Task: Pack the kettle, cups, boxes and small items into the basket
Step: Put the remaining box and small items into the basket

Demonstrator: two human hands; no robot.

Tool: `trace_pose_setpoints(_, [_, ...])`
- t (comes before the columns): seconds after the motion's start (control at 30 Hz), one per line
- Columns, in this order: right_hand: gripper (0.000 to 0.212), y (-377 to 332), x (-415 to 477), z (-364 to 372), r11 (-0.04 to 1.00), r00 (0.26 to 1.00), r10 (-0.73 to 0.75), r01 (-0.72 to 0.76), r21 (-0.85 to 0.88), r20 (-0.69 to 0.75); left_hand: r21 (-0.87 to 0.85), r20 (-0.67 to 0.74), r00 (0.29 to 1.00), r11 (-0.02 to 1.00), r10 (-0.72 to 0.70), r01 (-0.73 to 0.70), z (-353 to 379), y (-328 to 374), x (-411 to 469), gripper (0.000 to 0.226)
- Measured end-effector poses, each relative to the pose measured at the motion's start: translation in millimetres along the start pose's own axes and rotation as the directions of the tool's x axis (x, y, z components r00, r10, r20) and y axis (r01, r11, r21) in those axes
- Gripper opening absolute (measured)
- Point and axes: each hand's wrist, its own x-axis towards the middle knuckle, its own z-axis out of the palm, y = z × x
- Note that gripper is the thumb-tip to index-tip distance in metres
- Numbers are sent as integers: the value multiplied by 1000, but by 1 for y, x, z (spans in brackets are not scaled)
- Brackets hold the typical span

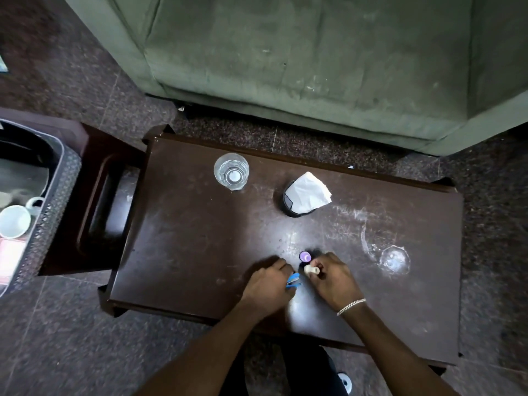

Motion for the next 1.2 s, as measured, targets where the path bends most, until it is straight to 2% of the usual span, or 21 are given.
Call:
trace_pose_setpoints(0.1, [7, -22, 1, -8, 995, 997, -65, 67, 67, -43, -104, -110, 994, 994, -30, 19, -31, -25, -13, 36])
trace_pose_setpoints(0.23, [10, -73, 11, -15, 979, 990, -121, 130, 157, -67, -311, -266, 959, 950, -102, 15, -83, -61, -32, 20])
trace_pose_setpoints(0.3, [14, -107, 21, -14, 963, 984, -163, 174, 205, -66, -362, -339, 929, 932, -150, 19, -111, -80, -44, 15])
trace_pose_setpoints(0.37, [20, -144, 31, -13, 945, 971, -232, 241, 223, -66, -381, -407, 894, 924, -189, 22, -137, -101, -58, 16])
trace_pose_setpoints(0.5, [23, -226, 48, 1, 895, 921, -386, 388, 221, -53, -400, -549, 780, 914, -299, 68, -190, -145, -96, 23])
trace_pose_setpoints(0.7, [21, -352, 52, 35, 786, 823, -567, 555, 272, -39, -327, -690, 635, 932, -347, 154, -257, -214, -171, 35])
trace_pose_setpoints(0.93, [21, -473, 34, 104, 657, 684, -726, 662, 361, 68, -288, -667, 539, 846, -514, 449, -283, -312, -250, 27])
trace_pose_setpoints(1.07, [18, -512, 29, 147, 633, 595, -774, 734, 246, 217, -342, -595, 497, 759, -631, 553, -267, -342, -269, 28])
trace_pose_setpoints(1.2, [22, -524, 26, 183, 578, 530, -788, 812, 83, 314, -395, -541, 488, 720, -685, 571, -252, -358, -272, 28])
